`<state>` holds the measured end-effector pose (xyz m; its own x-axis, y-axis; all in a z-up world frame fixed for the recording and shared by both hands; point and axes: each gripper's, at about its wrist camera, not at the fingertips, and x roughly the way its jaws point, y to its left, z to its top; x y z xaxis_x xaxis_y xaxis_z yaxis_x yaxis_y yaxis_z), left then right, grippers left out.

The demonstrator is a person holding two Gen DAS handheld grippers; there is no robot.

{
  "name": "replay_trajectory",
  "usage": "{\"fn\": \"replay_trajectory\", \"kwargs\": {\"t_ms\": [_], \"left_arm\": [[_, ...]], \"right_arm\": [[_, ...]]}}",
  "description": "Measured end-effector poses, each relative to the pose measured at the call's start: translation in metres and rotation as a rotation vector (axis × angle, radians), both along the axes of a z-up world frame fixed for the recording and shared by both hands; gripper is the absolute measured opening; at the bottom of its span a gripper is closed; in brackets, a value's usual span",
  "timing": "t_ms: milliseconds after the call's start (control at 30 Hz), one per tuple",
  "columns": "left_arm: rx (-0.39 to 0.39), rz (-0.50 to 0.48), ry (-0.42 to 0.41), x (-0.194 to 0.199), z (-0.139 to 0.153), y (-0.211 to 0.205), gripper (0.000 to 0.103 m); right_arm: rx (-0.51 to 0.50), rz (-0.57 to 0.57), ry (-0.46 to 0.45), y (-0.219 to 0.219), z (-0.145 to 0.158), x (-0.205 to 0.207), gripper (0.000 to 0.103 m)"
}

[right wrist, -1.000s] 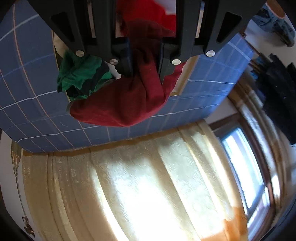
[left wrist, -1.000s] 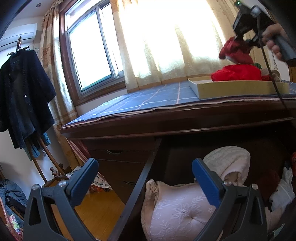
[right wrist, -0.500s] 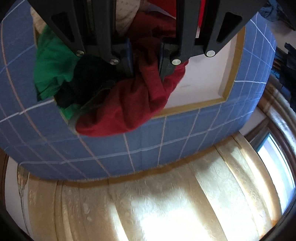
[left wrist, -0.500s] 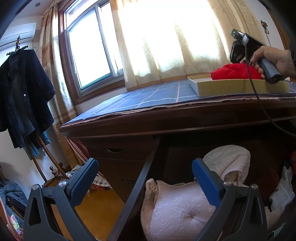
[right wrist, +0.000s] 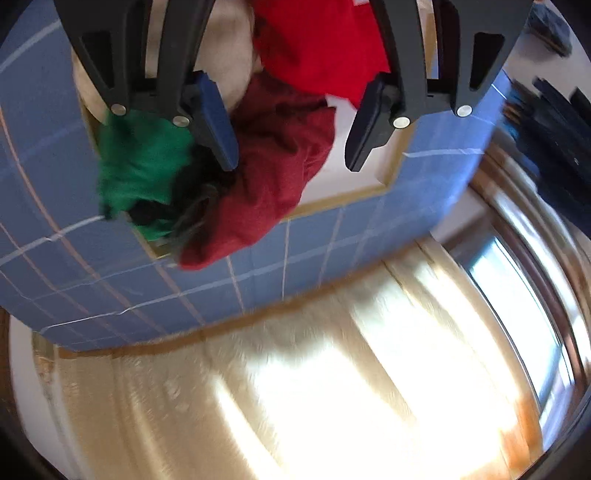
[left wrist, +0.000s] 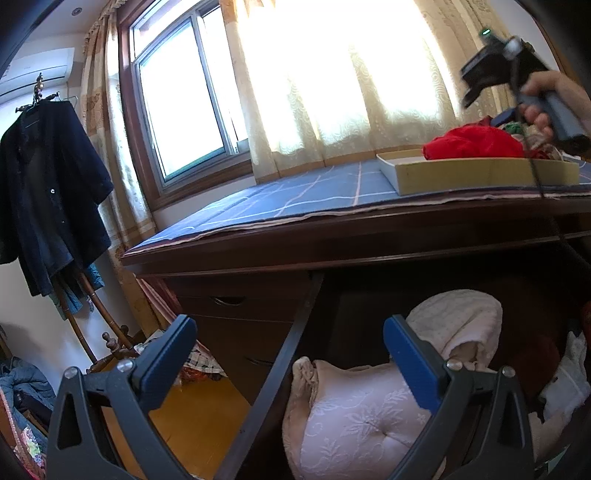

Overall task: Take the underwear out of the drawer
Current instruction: 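Carry the dark red garment up over the yellow tray and lower it, then move the open right gripper back down into the drawer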

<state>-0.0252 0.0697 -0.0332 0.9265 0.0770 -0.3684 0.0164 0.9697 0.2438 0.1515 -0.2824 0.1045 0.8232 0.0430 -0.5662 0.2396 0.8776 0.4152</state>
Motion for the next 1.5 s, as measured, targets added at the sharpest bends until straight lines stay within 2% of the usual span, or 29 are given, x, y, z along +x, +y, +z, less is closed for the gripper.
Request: {"fn": "replay_trajectory", "kwargs": {"t_ms": [133,600,1000,1133,1400,1500], "left_arm": [[0.002,0.005,-0.005,-0.001,0.0,0.0,0.103],[0.011,0.005,-0.01,-0.002,0.002,0.001,0.103],[0.01,0.004,-0.018,-0.002,0.002,0.003,0.103],[0.011,0.004,-0.023,-0.002,0.002,0.003,0.103],[0.013,0.007,-0.029,-0.003,0.001,0.003,0.103],[0.013,0.007,-0.03,-0.003,0.002,0.003,0.103]], "right_arm": [[-0.015,0.002,-0.075,0.005,0.002,-0.048,0.063],[-0.087,0.084,-0.084,0.031,-0.028,-0.145,0.063],[-0.06,0.079,-0.017,0.037,-0.076,-0.221,0.063],[-0.134,0.058,0.012,0.043,-0.091,-0.239,0.063],[-0.17,0.061,0.091,0.053,-0.129,-0.268,0.063],[-0.148,0.077,0.132,0.056,-0.143,-0.273,0.063]]}}
